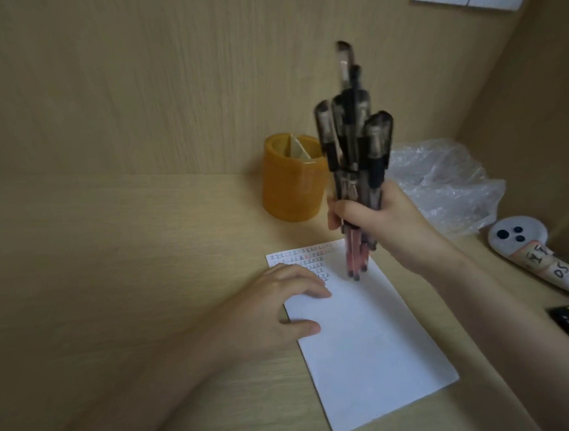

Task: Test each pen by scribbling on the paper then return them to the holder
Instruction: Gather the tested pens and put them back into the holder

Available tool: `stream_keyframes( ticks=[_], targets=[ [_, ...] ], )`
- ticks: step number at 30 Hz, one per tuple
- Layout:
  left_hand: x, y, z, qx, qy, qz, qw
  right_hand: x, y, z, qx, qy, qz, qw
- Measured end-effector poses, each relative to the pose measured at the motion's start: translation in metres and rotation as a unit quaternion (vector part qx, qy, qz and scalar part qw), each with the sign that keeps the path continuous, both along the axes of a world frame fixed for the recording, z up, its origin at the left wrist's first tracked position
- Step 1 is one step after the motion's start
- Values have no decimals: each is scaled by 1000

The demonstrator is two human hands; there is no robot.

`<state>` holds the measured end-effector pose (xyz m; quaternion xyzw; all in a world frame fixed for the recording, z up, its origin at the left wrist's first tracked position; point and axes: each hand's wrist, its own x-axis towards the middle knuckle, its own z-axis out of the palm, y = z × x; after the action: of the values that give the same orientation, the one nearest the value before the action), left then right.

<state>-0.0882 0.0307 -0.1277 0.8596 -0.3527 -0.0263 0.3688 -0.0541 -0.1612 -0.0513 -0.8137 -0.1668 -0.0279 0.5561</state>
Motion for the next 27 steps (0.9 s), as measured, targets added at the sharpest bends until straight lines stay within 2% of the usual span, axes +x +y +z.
stream_keyframes(
  ticks=[2,5,8,11,15,17,20,27],
  targets=[
    [2,-1,6,-70,16,48,996,-10,-3,-10,82,27,-10,996],
    [9,1,29,-207,33,153,966,-22,-3,-24,140,42,-15,989],
    [13,5,72,-271,-29,134,953,-26,-1,-32,167,45,-11,985],
    [20,-4,121,-258,-67,80,960,-28,1,-33,165,35,-3,986],
    [31,-38,162,-180,-43,9,983,-35,8,-37,143,51,12,988],
    [34,-50,162,-139,-20,-29,990,-36,9,-40,112,79,16,990],
    [34,-55,146,-144,16,-67,987,-34,9,-48,111,105,5,988],
    [29,-61,120,-162,45,-50,985,-39,4,-58,162,135,61,976]
  ],
)
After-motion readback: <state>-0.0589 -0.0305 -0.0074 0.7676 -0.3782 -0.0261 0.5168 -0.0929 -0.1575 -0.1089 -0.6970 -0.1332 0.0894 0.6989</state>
